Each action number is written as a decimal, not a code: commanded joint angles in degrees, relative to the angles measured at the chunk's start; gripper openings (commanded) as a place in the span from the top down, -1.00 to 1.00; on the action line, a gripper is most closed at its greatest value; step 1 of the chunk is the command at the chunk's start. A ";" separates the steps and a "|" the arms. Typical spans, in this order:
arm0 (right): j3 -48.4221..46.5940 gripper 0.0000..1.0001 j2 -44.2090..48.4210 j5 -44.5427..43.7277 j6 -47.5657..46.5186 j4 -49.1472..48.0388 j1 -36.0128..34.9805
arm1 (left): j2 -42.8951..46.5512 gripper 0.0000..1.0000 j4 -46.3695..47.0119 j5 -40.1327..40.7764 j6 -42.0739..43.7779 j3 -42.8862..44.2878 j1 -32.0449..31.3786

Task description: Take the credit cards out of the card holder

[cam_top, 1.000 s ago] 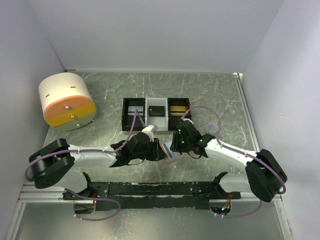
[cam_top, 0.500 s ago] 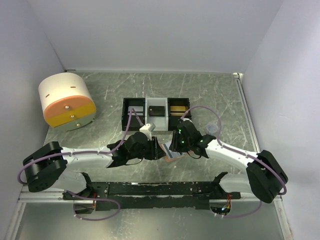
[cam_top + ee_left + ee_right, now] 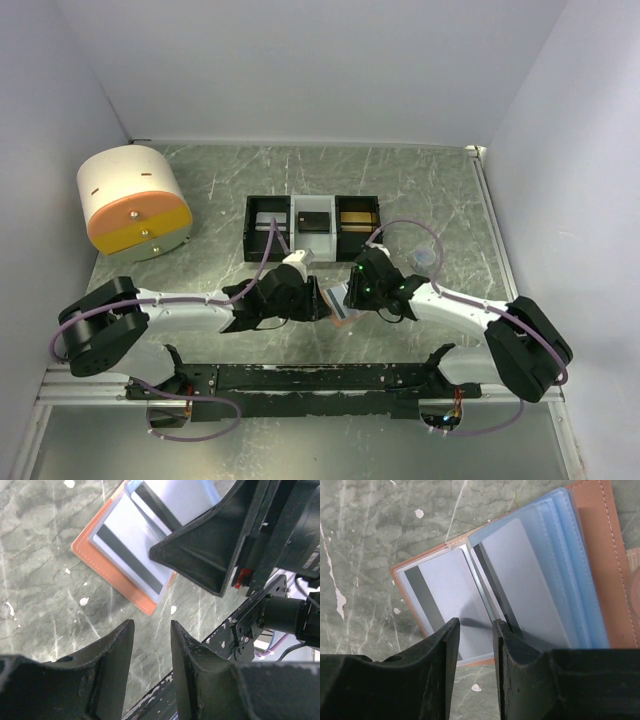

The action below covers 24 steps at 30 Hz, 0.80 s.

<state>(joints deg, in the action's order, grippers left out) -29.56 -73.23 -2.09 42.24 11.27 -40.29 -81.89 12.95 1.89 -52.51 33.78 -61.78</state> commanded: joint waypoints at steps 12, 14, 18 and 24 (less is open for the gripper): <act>12.53 0.30 6.58 5.63 8.63 -3.74 0.31 | 6.51 -0.05 -3.54 1.50 -3.20 -0.25 -0.47; 13.39 0.30 7.46 6.83 9.26 -4.09 0.35 | 7.41 -0.06 -2.87 1.55 -3.77 -0.97 -0.45; 14.08 0.29 9.49 7.28 9.47 -3.74 0.30 | 8.48 -0.07 -1.20 1.37 -4.58 -2.04 -0.46; 13.26 0.28 10.25 8.50 8.71 -3.67 0.25 | 9.29 -0.07 -2.33 2.49 -4.55 -1.18 -0.45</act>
<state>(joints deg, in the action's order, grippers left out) -17.58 -62.76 4.36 51.22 0.89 -39.70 -74.06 10.00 2.39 -56.51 32.16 -61.78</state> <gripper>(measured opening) 0.355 0.534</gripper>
